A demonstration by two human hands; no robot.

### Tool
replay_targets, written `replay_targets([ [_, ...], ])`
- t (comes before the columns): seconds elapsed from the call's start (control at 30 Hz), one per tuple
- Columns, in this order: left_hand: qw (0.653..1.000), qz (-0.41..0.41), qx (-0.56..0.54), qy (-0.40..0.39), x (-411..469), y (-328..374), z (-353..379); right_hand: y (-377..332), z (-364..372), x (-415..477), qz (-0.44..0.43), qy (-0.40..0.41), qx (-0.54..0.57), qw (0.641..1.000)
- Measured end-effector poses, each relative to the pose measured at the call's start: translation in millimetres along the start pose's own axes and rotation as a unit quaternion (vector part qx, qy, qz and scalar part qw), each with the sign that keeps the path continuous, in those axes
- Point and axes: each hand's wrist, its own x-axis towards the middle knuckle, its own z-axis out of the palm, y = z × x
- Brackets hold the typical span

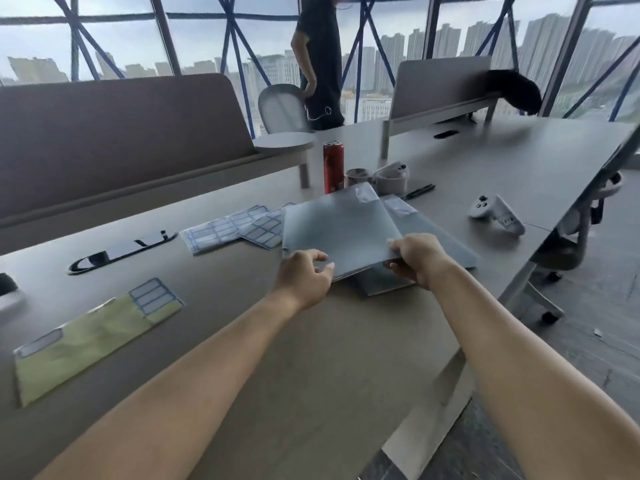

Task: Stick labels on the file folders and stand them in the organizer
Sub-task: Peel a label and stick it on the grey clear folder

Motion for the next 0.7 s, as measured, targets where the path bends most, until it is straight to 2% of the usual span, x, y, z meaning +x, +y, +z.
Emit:
replay_targets([
  [0.1,0.994,0.013,0.060,0.087,1.0,-7.0,-9.8,-3.8,-11.6,-16.2,-0.030,-0.035,0.072,0.996],
  [0.17,0.992,-0.039,0.019,0.120,5.7,-13.5,-21.7,-6.9,-17.4,-32.2,-0.040,-0.074,0.129,0.988],
  [0.23,0.976,-0.099,-0.146,0.127,8.5,-12.7,-39.9,-8.4,-17.9,-50.1,-0.054,-0.130,0.159,0.977],
  [0.3,0.921,-0.114,-0.348,0.129,4.9,-12.8,-63.9,-7.9,-14.9,-63.0,-0.077,-0.188,0.144,0.968],
  [0.37,0.883,-0.116,-0.449,0.079,-3.9,-21.1,-91.8,-10.8,-8.4,-74.4,-0.076,-0.244,0.087,0.963],
  [0.43,0.880,-0.096,-0.462,0.045,-19.9,-37.8,-117.0,-14.7,3.7,-78.7,-0.072,-0.274,0.005,0.959],
  [0.53,0.873,-0.058,-0.477,0.085,-50.4,-65.2,-148.4,-26.1,40.2,-84.2,-0.099,-0.269,-0.115,0.951],
  [0.6,0.869,-0.053,-0.484,0.091,-79.3,-79.5,-168.4,-34.8,75.9,-91.9,-0.118,-0.281,-0.123,0.945],
  [0.7,0.893,-0.062,-0.444,0.048,-123.5,-97.9,-191.4,-42.6,136.5,-96.8,-0.124,-0.299,-0.055,0.945],
])
